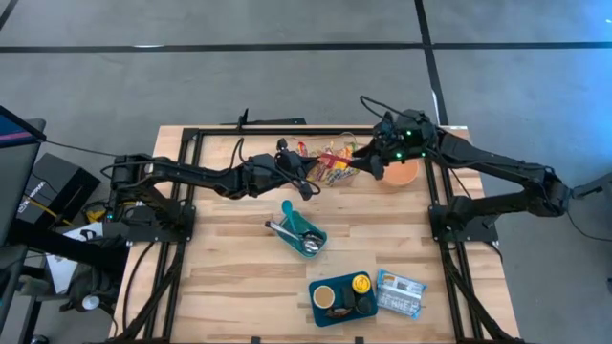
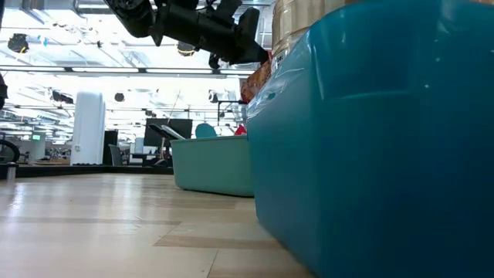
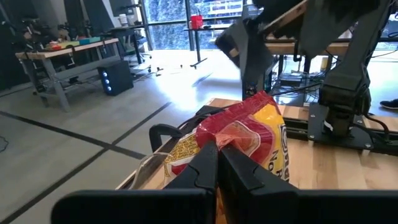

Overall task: Pick & Place Food Item
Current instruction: Put the red noodle pack into the transparent bin

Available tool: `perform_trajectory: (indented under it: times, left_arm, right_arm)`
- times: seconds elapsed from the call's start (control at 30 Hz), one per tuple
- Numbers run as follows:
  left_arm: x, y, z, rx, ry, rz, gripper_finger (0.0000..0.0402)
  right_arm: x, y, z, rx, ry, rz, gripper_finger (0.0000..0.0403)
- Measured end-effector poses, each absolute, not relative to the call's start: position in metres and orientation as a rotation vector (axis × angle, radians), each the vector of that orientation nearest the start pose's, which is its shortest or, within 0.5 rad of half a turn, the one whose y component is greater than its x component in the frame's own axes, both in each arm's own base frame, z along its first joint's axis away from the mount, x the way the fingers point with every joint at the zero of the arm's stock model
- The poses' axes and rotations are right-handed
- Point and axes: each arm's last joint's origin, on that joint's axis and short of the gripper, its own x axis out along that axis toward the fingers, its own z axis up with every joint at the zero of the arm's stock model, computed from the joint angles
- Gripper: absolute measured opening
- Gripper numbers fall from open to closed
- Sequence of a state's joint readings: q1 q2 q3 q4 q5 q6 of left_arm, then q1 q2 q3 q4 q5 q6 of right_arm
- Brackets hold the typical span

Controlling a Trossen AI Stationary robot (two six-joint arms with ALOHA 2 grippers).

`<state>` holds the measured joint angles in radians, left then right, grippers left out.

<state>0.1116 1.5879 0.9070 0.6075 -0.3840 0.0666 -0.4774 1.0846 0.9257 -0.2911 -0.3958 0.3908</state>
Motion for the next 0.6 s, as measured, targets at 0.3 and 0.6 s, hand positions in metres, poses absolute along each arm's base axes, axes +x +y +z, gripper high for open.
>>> perform_trajectory:
  times: [0.3, 0.6]
  left_arm:
    - [0.344, 0.047, 0.253, 0.075, 0.090, 0.486, 0.0000]
    - [0.344, 0.047, 0.253, 0.075, 0.090, 0.487, 0.0000]
  right_arm:
    - [0.231, -0.105, 0.303, 0.590, 0.410, -0.103, 0.0260]
    - [0.242, -0.108, 0.289, 0.615, 0.469, -0.087, 0.0259]
